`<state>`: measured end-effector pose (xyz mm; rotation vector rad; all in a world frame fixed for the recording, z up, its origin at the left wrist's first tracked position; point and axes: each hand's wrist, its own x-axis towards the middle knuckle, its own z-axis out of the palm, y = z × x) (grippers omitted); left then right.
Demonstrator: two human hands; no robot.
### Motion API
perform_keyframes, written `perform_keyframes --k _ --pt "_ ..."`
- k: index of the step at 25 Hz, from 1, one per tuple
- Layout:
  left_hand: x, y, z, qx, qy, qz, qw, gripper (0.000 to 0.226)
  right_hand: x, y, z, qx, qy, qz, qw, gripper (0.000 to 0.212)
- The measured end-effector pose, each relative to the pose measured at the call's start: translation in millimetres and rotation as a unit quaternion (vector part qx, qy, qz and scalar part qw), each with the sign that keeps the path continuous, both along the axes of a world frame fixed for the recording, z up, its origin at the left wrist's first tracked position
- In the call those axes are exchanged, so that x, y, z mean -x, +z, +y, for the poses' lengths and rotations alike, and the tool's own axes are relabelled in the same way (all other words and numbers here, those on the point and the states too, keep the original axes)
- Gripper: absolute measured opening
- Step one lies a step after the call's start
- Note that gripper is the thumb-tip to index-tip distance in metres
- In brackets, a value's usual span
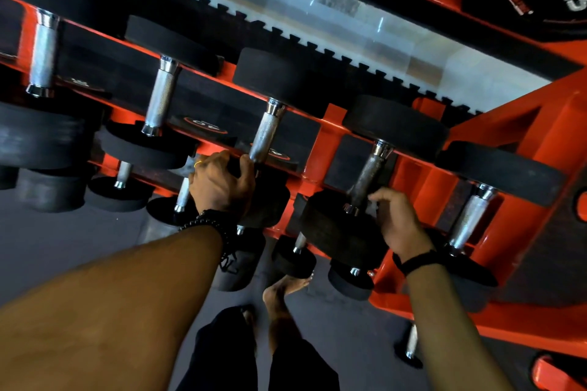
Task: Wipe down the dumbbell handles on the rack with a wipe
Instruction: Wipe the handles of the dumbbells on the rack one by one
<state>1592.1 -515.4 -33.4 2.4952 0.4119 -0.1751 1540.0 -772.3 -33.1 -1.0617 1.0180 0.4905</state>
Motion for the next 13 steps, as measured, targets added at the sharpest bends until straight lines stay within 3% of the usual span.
perform_keyframes --k 2,4,7,9,13 --pt "-1.0 -0.1 -0.9 -0.004 -0.001 0.005 1.000 0.041 -23.1 0.3 -17.7 -0.038 -0.056 -0.042 0.997 0.012" --pt "-0.8 -0.2 -2.4 -0.006 -0.001 0.003 1.000 0.041 -43.6 -6.0 -25.5 -0.057 -0.100 -0.091 0.989 0.043" --pt "-0.5 -0.8 -0.9 -0.001 -0.005 -0.004 1.000 0.032 -9.5 -16.3 -10.1 -0.069 -0.050 -0.049 0.995 0.044" --pt "-0.6 -0.4 0.2 -0.001 -0.009 -0.005 1.000 0.029 0.6 -15.0 -6.7 -0.067 0.039 -0.024 0.997 0.042" --pt "-0.5 0.2 -1.7 -0.003 -0.006 -0.011 1.000 0.028 -46.9 -6.5 -20.0 -0.046 -0.044 -0.089 0.994 0.041"
